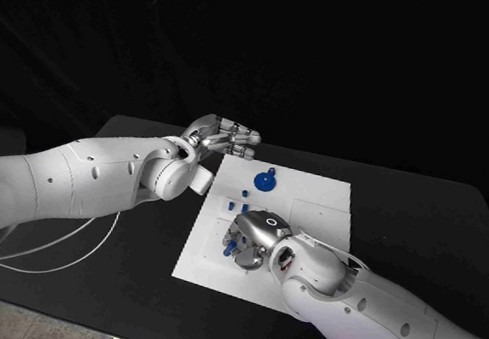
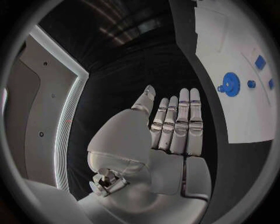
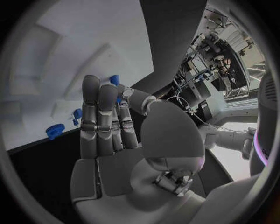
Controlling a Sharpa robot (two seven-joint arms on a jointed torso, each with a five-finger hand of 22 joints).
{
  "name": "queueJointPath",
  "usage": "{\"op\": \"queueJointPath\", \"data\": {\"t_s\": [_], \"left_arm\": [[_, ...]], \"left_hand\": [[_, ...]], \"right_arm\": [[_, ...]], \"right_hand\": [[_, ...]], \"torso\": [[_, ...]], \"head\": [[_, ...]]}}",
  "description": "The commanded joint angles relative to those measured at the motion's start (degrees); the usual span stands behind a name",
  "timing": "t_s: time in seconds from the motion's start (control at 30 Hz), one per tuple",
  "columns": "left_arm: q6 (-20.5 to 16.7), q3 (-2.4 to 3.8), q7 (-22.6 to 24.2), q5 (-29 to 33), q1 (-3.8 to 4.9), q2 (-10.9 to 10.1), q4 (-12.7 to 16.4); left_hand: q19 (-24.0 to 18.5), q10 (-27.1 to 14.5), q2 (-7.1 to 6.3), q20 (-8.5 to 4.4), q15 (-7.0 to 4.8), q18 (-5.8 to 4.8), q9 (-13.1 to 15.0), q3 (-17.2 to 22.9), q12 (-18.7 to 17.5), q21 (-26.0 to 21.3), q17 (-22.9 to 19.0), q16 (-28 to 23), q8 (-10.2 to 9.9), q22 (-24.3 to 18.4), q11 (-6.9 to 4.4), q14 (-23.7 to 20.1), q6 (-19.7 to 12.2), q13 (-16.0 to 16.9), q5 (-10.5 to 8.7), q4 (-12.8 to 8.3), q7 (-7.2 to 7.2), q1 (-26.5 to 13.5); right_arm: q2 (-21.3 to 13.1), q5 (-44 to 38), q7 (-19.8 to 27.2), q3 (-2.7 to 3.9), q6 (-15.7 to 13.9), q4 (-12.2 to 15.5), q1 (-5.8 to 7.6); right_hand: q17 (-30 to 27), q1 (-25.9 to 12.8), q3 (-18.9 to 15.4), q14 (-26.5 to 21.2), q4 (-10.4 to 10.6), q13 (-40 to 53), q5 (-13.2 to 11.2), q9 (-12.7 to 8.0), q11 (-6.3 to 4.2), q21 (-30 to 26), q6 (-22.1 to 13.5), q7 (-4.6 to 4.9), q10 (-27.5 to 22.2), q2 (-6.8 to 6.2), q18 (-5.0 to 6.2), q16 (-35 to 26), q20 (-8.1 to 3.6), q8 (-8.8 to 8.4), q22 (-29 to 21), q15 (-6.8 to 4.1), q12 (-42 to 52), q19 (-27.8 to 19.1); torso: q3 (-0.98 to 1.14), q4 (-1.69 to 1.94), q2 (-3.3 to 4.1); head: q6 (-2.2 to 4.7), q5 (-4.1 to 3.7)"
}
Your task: Assemble the parts on the task board
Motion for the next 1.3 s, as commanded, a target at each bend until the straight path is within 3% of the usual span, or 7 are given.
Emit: {"op": "queueJointPath", "data": {"t_s": [0.03, 0.43, 0.53, 0.77, 0.87, 1.0, 1.3], "left_arm": [[1.03, 0.06, 0.23, 0.18, 0.04, 0.17, 0.10], [1.11, 0.07, 0.37, 0.18, 0.05, 0.62, 0.01], [1.18, 0.08, 0.37, 0.18, 0.05, 0.83, -0.10], [1.33, 0.08, 0.35, 0.18, 0.05, 1.06, -0.23], [1.43, 0.09, 0.38, 0.18, 0.05, 1.14, -0.31], [1.52, 0.09, 0.39, 0.18, 0.05, 1.19, -0.40], [1.55, 0.09, 0.37, 0.22, 0.05, 1.15, -0.71]], "left_hand": [[-0.01, -0.20, 0.31, 0.31, -0.02, -0.47, 0.05, -0.28, 0.24, -0.21, -0.05, -0.03, 0.24, -0.09, 0.30, -0.29, 0.16, 0.01, -0.17, 0.03, -0.14, 0.25], [0.01, -0.16, 0.44, 0.29, -0.04, -0.46, 0.05, -0.16, 0.26, -0.19, -0.03, 0.00, 0.25, -0.08, 0.28, -0.25, 0.16, 0.01, -0.01, -0.03, -0.16, 0.37], [0.00, -0.15, 0.35, 0.30, -0.04, -0.46, 0.05, -0.20, 0.25, -0.19, -0.02, -0.01, 0.24, -0.08, 0.29, -0.23, 0.16, 0.01, -0.03, 0.02, -0.14, 0.20], [-0.02, -0.19, 0.31, 0.32, -0.02, -0.47, 0.03, -0.27, 0.25, -0.20, -0.02, -0.01, 0.18, -0.08, 0.31, -0.25, -0.04, 0.01, -0.04, 0.14, -0.08, 0.00], [-0.02, -0.25, 0.30, 0.34, 0.01, -0.47, 0.04, -0.38, 0.26, -0.20, 0.00, -0.01, 0.21, -0.09, 0.34, -0.28, -0.14, 0.01, -0.09, 0.35, -0.06, -0.33], [-0.02, -0.25, 0.30, 0.34, 0.01, -0.47, 0.04, -0.38, 0.26, -0.20, 0.00, -0.01, 0.21, -0.09, 0.34, -0.28, -0.14, 0.01, -0.09, 0.35, -0.06, -0.33], [-0.02, -0.29, 0.30, 0.37, 0.01, -0.47, 0.05, -0.49, 0.28, -0.22, 0.03, -0.01, 0.24, -0.10, 0.34, -0.27, -0.28, 0.02, -0.10, 0.54, -0.02, -0.53]], "right_arm": [[0.18, -1.04, -0.37, -0.08, 1.08, -0.16, -0.05], [1.51, -2.52, -1.55, -1.11, 2.42, -0.34, -0.02], [1.70, -2.36, -1.26, -1.27, 2.59, -0.49, -0.02], [1.83, -1.11, -0.66, -1.54, 2.73, -0.83, -0.01], [1.72, 0.40, -0.21, -1.59, 2.48, -0.98, -0.01], [1.58, 1.35, 0.04, -1.61, 1.27, -1.07, -0.01], [0.77, 2.97, 1.35, -1.63, -2.99, -0.87, -0.01]], "right_hand": [[0.06, -0.07, 0.20, 0.01, -0.34, 0.22, 0.24, 0.06, -3.29, -0.38, 0.41, -0.07, 4.30, 0.38, 1.24, -0.25, -0.34, 0.31, 0.20, -0.33, 0.24, -0.21], [0.08, 0.14, -0.62, -0.17, -0.32, 0.23, 0.46, 0.02, -3.12, -0.61, 0.01, 0.09, 3.81, 0.17, 1.25, -0.34, -0.07, 0.31, 1.29, -0.02, 0.25, -0.81], [-0.01, 0.39, -6.41, -0.13, -0.13, 0.22, 4.40, -0.02, -3.05, -1.10, -0.75, 0.24, 2.95, -0.22, 1.10, -0.39, 0.21, 0.28, 1.20, 0.23, 0.23, -0.91], [-0.37, -0.75, -15.07, -0.34, 1.92, 0.01, 4.89, -0.13, -2.29, -3.61, -3.82, 0.89, -0.82, 0.15, 0.75, -0.42, 0.91, 0.27, -0.86, 0.91, 0.18, -0.01], [-0.78, -4.73, -19.85, -0.47, 4.44, -0.01, 10.07, -0.20, -1.37, -4.92, -5.77, 0.97, -4.38, -2.38, 0.69, -0.73, 1.59, 0.23, -2.12, 1.66, 0.35, 0.36], [-1.74, -1.68, -30.21, -0.22, 7.00, -0.05, 9.68, -0.17, -1.00, -7.29, -7.40, 1.04, -6.91, -0.73, 0.88, -1.00, 1.88, 0.28, -5.06, 1.79, 0.22, 2.20], [-2.82, 2.66, -36.94, -1.04, 9.45, -0.03, 10.24, -0.24, 0.33, -9.04, -12.73, 2.34, -13.33, -2.32, 1.14, -1.22, 2.13, 0.31, -7.46, 1.99, 0.32, 2.66]], "torso": [[-0.01, -0.07, -0.02], [0.01, 0.11, 0.02], [-0.04, 0.09, 0.06], [0.09, -0.03, 0.00], [0.06, 0.01, 0.01], [0.08, -0.05, 0.00], [0.09, 0.01, 0.03]], "head": [[0.06, 0.00], [0.12, -0.26], [0.19, -0.33], [0.15, -0.46], [0.45, -0.71], [0.46, -0.66], [0.42, -0.63]]}}
